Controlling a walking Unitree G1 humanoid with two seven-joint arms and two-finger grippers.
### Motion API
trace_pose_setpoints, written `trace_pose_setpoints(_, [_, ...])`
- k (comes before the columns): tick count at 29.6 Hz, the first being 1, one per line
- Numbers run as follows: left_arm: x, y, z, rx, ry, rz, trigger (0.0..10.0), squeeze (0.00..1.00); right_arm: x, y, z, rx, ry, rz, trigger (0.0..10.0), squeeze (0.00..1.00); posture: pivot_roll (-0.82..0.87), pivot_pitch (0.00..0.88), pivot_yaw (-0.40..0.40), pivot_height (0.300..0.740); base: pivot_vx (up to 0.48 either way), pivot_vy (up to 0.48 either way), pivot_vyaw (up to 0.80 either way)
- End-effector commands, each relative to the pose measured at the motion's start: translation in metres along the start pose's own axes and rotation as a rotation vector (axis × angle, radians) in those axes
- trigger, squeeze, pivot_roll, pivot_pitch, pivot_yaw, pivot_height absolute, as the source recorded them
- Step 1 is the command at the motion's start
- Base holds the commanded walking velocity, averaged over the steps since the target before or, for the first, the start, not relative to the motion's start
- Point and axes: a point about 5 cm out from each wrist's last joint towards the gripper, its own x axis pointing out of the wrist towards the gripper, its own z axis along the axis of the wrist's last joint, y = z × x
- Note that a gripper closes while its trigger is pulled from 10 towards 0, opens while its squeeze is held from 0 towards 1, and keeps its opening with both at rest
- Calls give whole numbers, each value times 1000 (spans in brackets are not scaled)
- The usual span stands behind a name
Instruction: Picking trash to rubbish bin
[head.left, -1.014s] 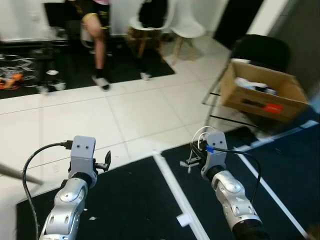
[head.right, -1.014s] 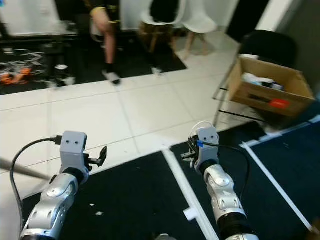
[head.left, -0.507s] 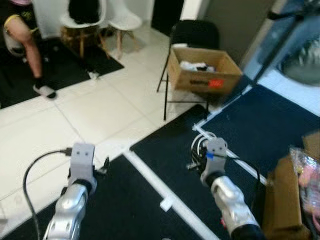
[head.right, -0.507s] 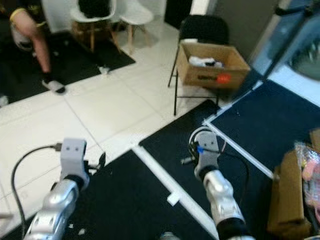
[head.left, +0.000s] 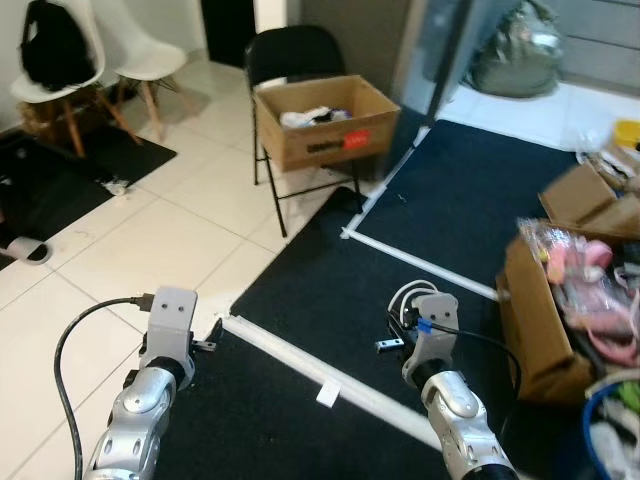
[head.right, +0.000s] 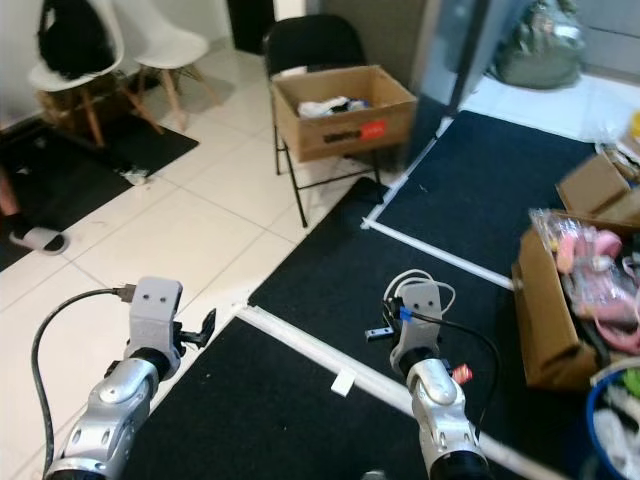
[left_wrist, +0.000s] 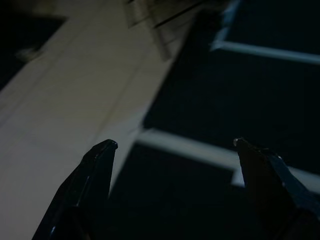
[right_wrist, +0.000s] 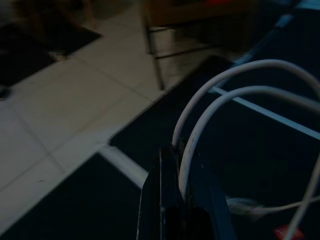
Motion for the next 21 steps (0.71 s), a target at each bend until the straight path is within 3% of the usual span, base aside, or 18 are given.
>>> trace_pose_setpoints(1, [-1, 3, -3, -10, 2, 17, 10000, 0, 1, -1, 2, 15, -10, 4, 10000, 0, 60, 113, 55, 740, 0, 0, -531])
trace_pose_setpoints(6, [-1, 5, -3, -80, -9, 60, 10000, 0, 6, 0, 3, 43, 2, 25, 10000, 0, 56, 113, 31, 740, 0, 0, 0])
trace_pose_setpoints(21, [0, 10, 0, -96, -49, 72, 10000, 0, 8, 1, 0, 41, 26, 20, 10000, 0, 51, 117, 11, 740, 33, 0, 0])
